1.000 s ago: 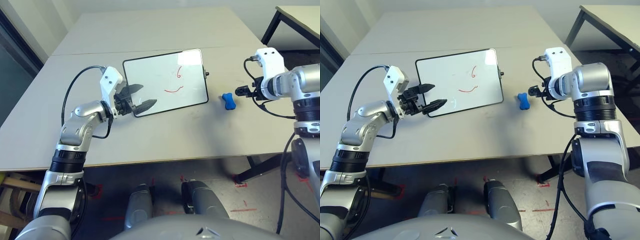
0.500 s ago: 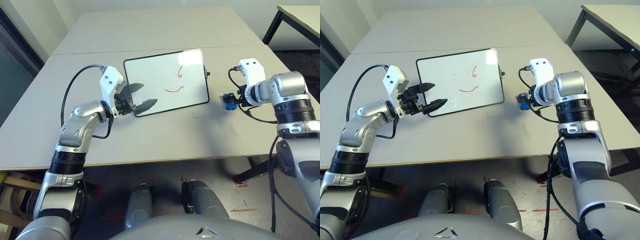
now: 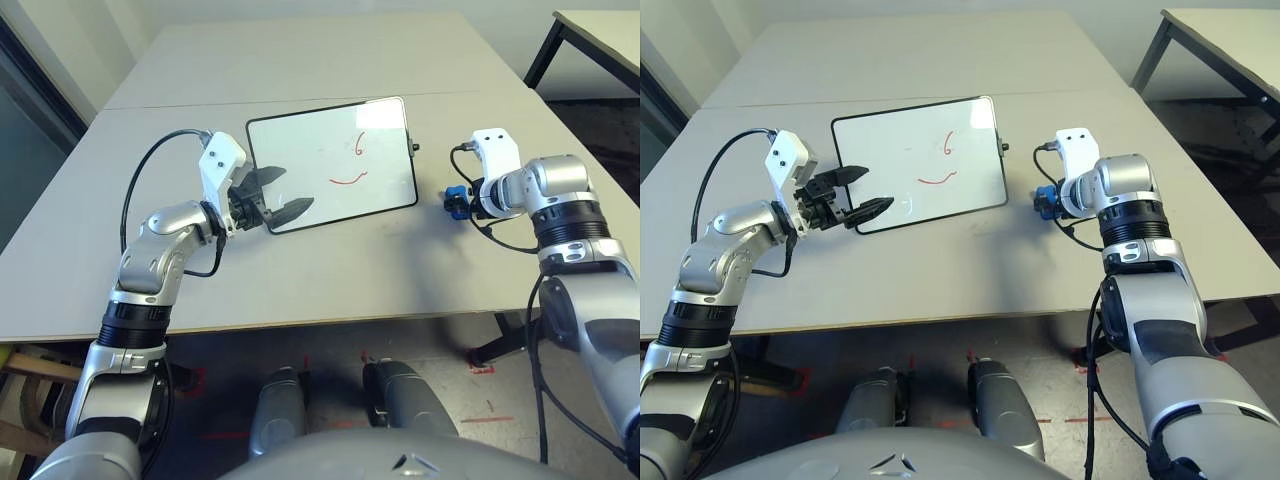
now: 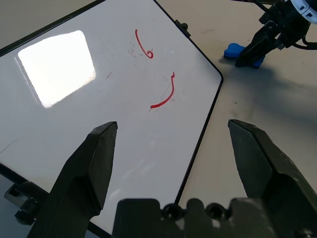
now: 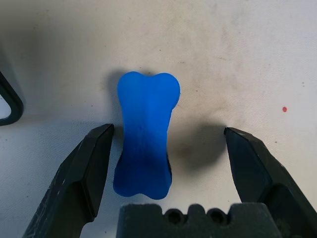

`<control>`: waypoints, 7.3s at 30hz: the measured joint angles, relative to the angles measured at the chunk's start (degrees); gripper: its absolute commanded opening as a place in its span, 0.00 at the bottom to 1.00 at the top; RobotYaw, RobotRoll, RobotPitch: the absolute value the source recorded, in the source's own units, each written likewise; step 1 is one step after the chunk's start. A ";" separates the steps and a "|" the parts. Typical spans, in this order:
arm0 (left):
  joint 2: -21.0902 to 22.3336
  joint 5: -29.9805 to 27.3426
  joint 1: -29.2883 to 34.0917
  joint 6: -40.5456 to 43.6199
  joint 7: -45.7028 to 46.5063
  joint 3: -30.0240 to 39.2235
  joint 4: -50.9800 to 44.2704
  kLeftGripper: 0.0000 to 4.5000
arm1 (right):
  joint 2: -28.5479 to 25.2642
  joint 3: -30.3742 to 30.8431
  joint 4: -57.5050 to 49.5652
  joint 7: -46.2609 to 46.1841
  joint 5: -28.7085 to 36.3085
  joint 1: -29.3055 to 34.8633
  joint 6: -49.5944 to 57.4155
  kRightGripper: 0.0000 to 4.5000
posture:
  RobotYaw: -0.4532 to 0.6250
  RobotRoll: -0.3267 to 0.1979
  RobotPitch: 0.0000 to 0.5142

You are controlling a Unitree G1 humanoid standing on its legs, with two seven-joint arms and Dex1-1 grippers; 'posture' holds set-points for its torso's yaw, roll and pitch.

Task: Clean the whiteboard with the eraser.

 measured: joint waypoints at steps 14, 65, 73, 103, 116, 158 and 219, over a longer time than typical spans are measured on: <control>0.25 0.01 0.00 0.17 0.11 0.04 -0.09 1.00 | 0.19 0.25 -0.93 0.82 -0.46 -0.56 1.96 0.08 | 0.32 0.62 0.13; 4.74 2.21 0.37 -2.80 -0.88 2.11 1.96 1.00 | 0.28 40.60 -2.42 43.25 -35.49 -12.98 -48.65 0.08 | 0.35 0.62 0.13; 4.71 2.20 0.39 -2.82 -0.76 2.14 1.96 1.00 | 2.50 40.43 -0.10 40.58 -38.06 -12.99 -50.64 0.08 | 0.35 0.62 0.14; 4.80 2.17 2.22 -2.78 0.19 3.40 1.72 1.00 | 14.53 39.29 -0.72 39.99 -43.18 -12.93 -49.39 0.08 | 0.37 0.62 0.14; 4.72 2.16 2.21 -2.79 0.34 3.40 1.73 1.00 | 10.40 39.60 -3.45 40.54 -44.40 -11.10 -52.14 0.08 | 0.37 0.62 0.14; 4.45 2.24 1.75 -3.64 -0.27 3.37 2.74 1.00 | 7.53 38.50 -7.14 41.46 -45.89 -8.59 -46.37 0.08 | 0.35 0.62 0.15; 3.01 3.34 -0.48 -5.06 -0.07 2.24 4.97 1.00 | 6.75 35.87 20.05 33.61 -47.69 -26.08 -61.48 0.08 | 0.37 0.62 0.12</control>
